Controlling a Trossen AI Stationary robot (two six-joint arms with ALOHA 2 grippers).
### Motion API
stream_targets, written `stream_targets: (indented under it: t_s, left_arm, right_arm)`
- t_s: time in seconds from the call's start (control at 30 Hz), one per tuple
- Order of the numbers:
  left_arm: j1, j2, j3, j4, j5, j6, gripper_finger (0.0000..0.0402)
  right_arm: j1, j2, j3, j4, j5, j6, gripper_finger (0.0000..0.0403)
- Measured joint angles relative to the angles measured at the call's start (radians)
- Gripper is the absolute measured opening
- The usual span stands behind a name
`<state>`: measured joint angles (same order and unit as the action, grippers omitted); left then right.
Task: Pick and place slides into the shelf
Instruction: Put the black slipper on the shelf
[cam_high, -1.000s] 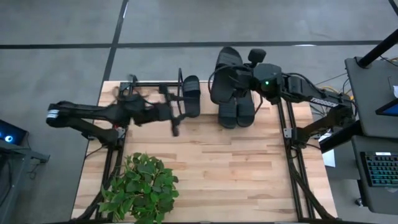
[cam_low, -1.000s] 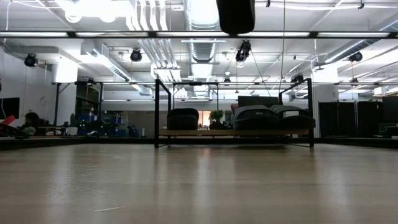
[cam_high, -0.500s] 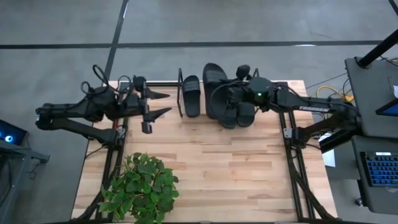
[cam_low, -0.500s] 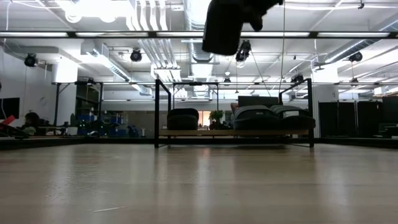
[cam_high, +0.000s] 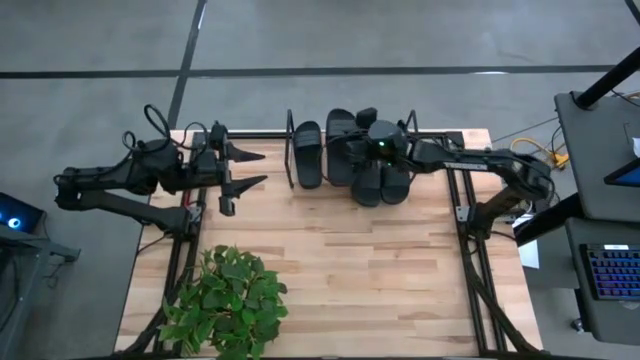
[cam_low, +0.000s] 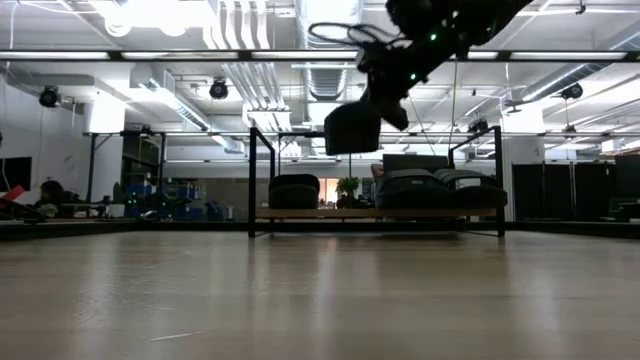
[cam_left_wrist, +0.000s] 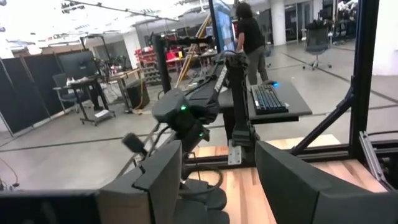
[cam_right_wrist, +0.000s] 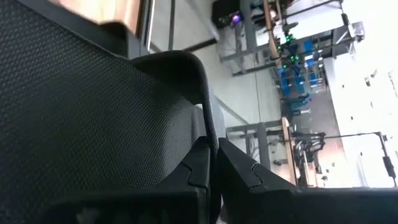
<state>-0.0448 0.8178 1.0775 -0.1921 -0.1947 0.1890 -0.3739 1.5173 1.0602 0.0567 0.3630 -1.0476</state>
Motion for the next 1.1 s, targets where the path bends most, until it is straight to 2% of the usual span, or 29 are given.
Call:
stream_targets:
  t_s: [0.23,0.37,0.5,0.8,1.1]
  left_arm:
    - [0.000,0.010,-0.001,-0.027,-0.012,0.001,0.0189]
    - [0.000,0.009,-0.002,-0.037,-0.028,0.001,0.0189]
    - [0.001,0.002,-0.005,-0.040,-0.030,0.001,0.0189]
    - [0.000,0.000,-0.007,-0.064,-0.031,0.001,0.0189]
    - [0.001,0.012,-0.007,-0.065,-0.031,0.001,0.0189]
  right_arm:
    - [-0.029,0.138,0.087,-0.006,0.001,-0.066,0.0008]
    - [-0.048,0.186,0.135,-0.065,0.002,-0.086,0.0008]
    - [-0.071,0.197,0.142,-0.108,-0.001,-0.089,0.0008]
    - [-0.103,0.201,0.120,-0.070,-0.079,-0.079,0.0008]
    - [-0.112,0.256,0.128,-0.044,-0.081,-0.100,0.0008]
